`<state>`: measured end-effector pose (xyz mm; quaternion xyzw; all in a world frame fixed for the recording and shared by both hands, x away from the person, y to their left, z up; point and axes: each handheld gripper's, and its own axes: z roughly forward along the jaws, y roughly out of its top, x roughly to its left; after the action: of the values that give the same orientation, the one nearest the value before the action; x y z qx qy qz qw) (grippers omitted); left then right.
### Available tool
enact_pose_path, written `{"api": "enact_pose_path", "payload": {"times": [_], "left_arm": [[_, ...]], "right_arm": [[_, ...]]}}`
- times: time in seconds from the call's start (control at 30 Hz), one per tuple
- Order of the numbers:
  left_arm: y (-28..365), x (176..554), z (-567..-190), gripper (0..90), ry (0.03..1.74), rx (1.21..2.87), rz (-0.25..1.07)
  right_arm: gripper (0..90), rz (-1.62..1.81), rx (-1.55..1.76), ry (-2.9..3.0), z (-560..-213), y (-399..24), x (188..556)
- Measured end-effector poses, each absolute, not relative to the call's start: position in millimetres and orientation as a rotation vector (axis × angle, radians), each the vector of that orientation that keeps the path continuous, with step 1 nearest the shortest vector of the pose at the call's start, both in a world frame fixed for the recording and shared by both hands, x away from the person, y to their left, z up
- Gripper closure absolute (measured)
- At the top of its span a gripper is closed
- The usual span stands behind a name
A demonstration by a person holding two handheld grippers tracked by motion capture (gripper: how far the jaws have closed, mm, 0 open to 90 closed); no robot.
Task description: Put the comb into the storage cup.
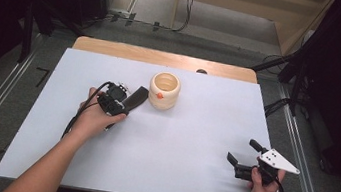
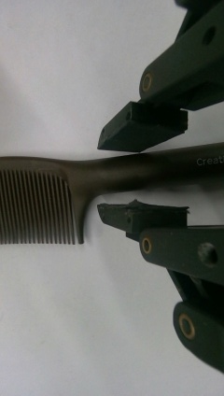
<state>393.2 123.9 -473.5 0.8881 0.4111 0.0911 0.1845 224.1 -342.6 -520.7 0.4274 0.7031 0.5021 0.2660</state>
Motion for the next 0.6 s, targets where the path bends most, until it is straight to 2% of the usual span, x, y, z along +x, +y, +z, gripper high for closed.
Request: {"api": "enact_pose_path", "payload": {"times": [0.6], "left_arm": [[123.3,395.1,-475.6,72.1,1.262,2.469,0.233]], "right_arm": [[0.0,1.347,1.157,1.897,-520.9,-341.3,224.4]]}}
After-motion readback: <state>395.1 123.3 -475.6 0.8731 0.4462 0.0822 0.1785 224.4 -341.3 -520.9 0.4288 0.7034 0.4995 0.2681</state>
